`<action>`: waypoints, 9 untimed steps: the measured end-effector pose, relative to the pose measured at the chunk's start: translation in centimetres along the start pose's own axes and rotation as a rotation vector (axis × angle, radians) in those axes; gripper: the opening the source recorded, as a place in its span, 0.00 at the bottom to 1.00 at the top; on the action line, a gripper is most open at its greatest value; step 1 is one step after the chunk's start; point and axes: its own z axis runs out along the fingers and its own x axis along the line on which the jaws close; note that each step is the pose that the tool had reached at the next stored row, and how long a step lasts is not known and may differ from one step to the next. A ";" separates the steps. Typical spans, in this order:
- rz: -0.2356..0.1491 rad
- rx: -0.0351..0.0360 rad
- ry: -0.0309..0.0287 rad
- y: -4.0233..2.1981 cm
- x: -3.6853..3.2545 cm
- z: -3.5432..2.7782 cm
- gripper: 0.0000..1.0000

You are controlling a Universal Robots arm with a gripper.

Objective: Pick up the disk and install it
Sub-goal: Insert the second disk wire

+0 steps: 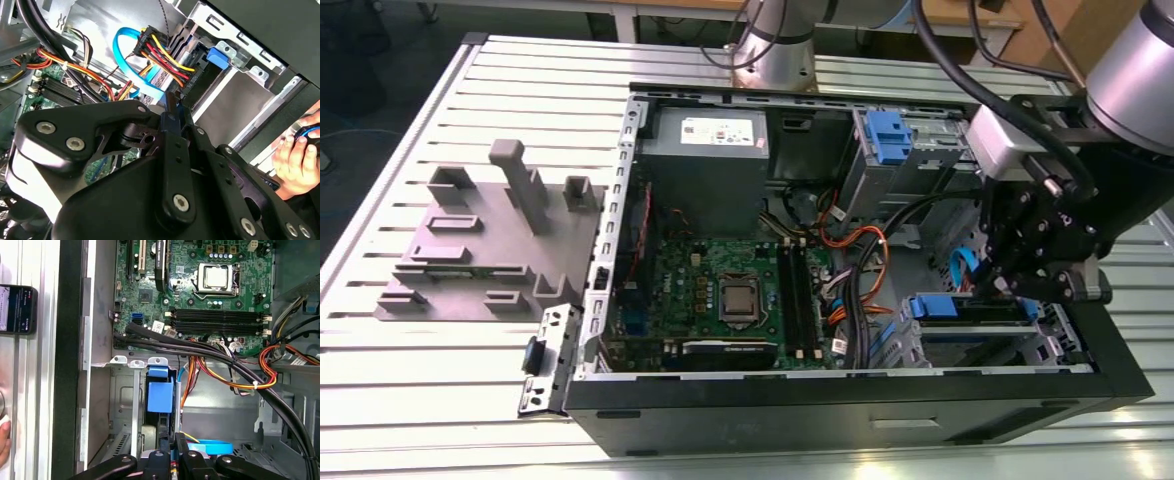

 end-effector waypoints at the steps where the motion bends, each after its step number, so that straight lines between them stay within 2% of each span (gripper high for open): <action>1: 0.000 0.0001 0.0000 0.00 0.03 0.04 0.16; 9: 0.000 0.0001 0.0001 0.01 0.21 0.33 0.16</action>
